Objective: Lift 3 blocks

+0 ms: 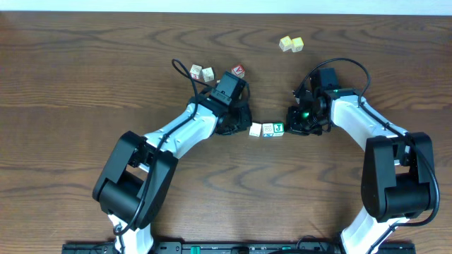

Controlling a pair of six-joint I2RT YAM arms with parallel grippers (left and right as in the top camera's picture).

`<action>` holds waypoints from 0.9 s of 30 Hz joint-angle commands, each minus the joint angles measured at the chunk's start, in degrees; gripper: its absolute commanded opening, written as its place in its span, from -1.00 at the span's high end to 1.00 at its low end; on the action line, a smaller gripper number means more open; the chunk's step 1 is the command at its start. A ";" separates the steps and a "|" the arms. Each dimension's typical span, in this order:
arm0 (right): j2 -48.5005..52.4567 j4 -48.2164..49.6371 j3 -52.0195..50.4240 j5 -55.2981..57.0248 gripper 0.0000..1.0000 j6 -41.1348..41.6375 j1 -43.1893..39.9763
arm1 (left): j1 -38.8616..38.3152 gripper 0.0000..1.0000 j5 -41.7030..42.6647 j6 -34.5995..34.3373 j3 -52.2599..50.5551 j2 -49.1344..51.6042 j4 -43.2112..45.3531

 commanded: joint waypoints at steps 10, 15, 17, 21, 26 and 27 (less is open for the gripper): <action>-0.20 -0.02 0.00 -0.48 0.98 0.87 0.35 | -0.20 0.86 -0.76 0.96 0.17 1.49 0.26; -0.20 -0.07 0.02 -0.48 0.98 0.87 0.35 | -0.22 0.86 -0.79 0.98 0.17 1.86 0.52; -0.20 -0.07 0.00 -0.48 0.98 0.87 0.35 | -0.22 0.86 -0.79 0.98 0.17 2.49 0.76; -0.20 -0.09 0.00 -0.48 0.98 0.87 0.35 | -0.20 0.86 0.17 0.98 0.17 4.13 1.40; -0.20 -0.07 0.02 -0.48 0.98 0.87 0.35 | -0.22 0.86 3.96 1.01 0.17 4.13 3.41; -0.20 -0.07 0.02 -0.46 0.98 0.87 0.35 | -0.20 0.86 4.44 1.03 0.17 4.13 3.41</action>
